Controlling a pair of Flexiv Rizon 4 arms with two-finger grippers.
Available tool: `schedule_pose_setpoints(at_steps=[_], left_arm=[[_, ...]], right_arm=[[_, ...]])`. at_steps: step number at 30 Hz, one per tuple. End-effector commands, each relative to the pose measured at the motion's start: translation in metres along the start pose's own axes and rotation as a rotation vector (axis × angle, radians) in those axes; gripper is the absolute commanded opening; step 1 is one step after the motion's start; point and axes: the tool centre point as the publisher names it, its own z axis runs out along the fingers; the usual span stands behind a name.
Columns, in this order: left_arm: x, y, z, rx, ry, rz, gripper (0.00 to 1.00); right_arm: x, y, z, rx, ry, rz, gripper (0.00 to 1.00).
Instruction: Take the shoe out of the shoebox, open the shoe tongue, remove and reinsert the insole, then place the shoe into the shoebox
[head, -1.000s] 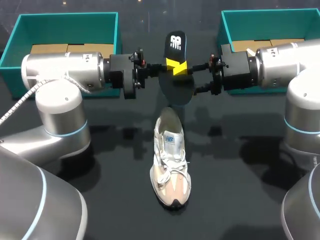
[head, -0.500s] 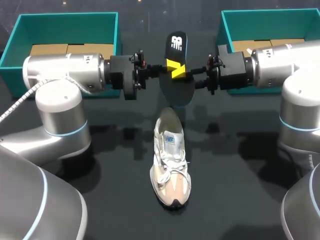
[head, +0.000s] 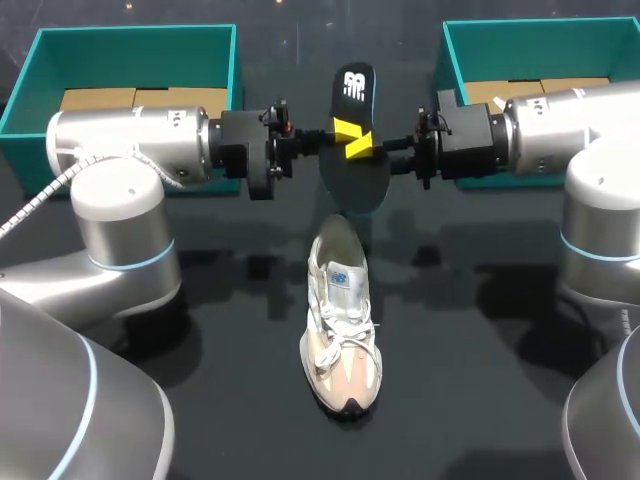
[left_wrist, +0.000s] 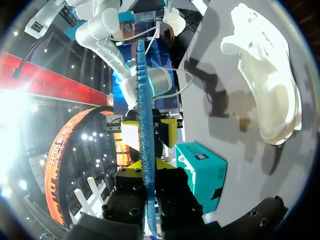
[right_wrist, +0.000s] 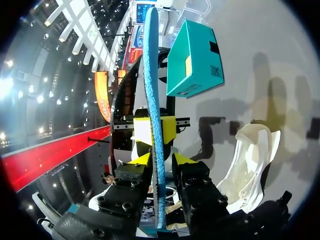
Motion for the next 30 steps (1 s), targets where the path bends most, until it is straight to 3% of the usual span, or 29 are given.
schedule_pose_setpoints(at_steps=[1, 6, 7, 8, 14, 16, 18, 30], left_arm=[[0.002, 0.0, 0.001, 0.0, -0.002, 0.004, 0.0], [0.002, -0.001, -0.001, 0.006, 0.005, 0.0, 0.0], [0.001, -0.002, -0.002, 0.012, 0.016, -0.001, 0.45], [-0.001, -0.003, -0.004, 0.013, 0.018, 0.001, 1.0], [-0.007, -0.005, -0.032, 0.028, 0.106, -0.057, 1.0], [-0.007, -0.003, -0.048, 0.068, 0.198, -0.119, 1.0], [-0.005, -0.005, -0.065, 0.118, 0.31, -0.05, 1.0], [-0.005, -0.005, -0.065, 0.118, 0.31, -0.05, 1.0]], right_arm=[[-0.001, 0.0, 0.001, -0.004, -0.003, 0.004, 0.0], [-0.002, 0.001, 0.001, -0.006, -0.006, 0.0, 0.0], [-0.002, 0.001, 0.001, -0.008, -0.006, -0.001, 0.0], [-0.002, 0.001, 0.0, -0.009, -0.005, -0.003, 0.0], [-0.003, -0.001, -0.008, -0.025, -0.004, -0.018, 0.0], [-0.004, -0.001, -0.011, -0.031, -0.003, -0.028, 0.0], [-0.004, 0.0, -0.014, -0.054, -0.001, -0.028, 0.0], [-0.004, 0.0, -0.015, -0.057, -0.001, -0.026, 0.0]])
